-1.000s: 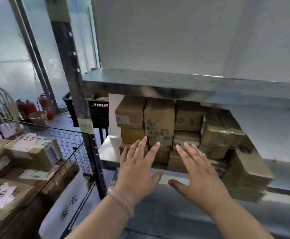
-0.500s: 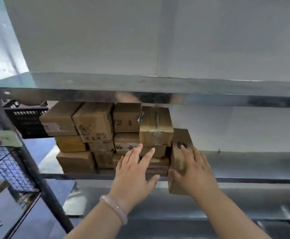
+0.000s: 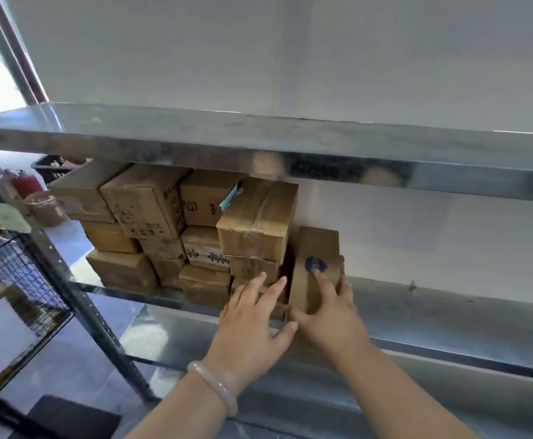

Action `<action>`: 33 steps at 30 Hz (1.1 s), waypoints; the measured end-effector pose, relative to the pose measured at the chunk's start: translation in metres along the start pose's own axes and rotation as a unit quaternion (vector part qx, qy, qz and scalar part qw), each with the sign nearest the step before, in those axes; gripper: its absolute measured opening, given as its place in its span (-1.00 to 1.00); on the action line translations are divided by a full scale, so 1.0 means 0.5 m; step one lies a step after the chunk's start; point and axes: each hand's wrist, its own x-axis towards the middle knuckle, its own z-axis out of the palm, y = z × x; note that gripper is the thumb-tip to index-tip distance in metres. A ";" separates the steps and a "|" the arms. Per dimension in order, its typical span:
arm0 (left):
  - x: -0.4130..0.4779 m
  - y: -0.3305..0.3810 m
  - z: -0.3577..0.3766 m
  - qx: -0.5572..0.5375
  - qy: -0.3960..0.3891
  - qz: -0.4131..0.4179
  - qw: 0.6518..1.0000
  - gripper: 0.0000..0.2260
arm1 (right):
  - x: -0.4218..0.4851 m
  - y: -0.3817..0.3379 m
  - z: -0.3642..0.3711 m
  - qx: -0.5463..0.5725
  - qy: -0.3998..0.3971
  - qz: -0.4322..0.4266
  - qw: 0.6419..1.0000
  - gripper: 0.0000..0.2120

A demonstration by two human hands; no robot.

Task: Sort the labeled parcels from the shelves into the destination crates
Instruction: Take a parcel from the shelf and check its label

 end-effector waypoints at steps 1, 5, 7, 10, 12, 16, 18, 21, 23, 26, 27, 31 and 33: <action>-0.001 0.002 0.002 -0.015 0.001 -0.005 1.000 -0.38 | 0.000 0.010 -0.006 0.015 0.001 -0.008 1.000 -0.10; -0.005 0.013 0.008 -0.072 0.009 -0.019 0.997 -0.38 | -0.010 0.039 -0.029 0.091 0.011 -0.030 0.995 -0.14; -0.006 0.017 0.013 -0.111 0.003 -0.029 0.993 -0.40 | -0.026 0.049 -0.043 0.123 0.025 -0.048 0.991 -0.18; -0.004 0.034 0.016 -0.202 -0.022 -0.052 0.978 -0.43 | -0.071 0.061 -0.070 0.147 0.040 -0.073 0.986 -0.20; 0.000 0.060 0.013 -0.268 -0.055 -0.069 0.959 -0.44 | -0.112 0.061 -0.090 0.146 0.063 -0.085 0.984 -0.18; -0.014 0.117 0.005 -0.417 -0.135 -0.090 0.894 -0.40 | -0.211 0.040 -0.115 0.042 0.118 -0.112 0.986 -0.10; -0.035 0.134 0.001 -0.458 -0.145 -0.089 0.873 -0.26 | -0.259 0.024 -0.114 -0.019 0.154 -0.140 0.978 -0.05; -0.068 0.131 -0.009 -0.499 -0.130 -0.102 0.851 0.04 | -0.322 0.004 -0.105 -0.012 0.162 -0.187 0.969 -0.19; -0.094 0.119 -0.021 -0.513 -0.139 -0.092 0.842 0.17 | -0.355 -0.001 -0.100 0.028 0.155 -0.212 0.964 -0.30; -0.136 0.093 -0.037 -0.540 -0.138 -0.076 0.827 0.19 | -0.390 -0.015 -0.092 0.042 0.146 -0.240 0.959 -0.39; -0.150 0.081 -0.044 -0.553 -0.131 -0.072 0.819 0.13 | -0.399 -0.023 -0.090 0.054 0.147 -0.241 0.958 -0.41; -0.214 0.031 -0.085 -0.651 -0.129 -0.070 0.745 -0.05 | -0.418 -0.060 -0.072 0.217 0.167 -0.177 0.945 -0.40; -0.248 0.007 -0.111 -0.704 -0.147 -0.066 0.691 -0.16 | -0.425 -0.089 -0.061 0.355 0.032 -0.098 0.929 -0.23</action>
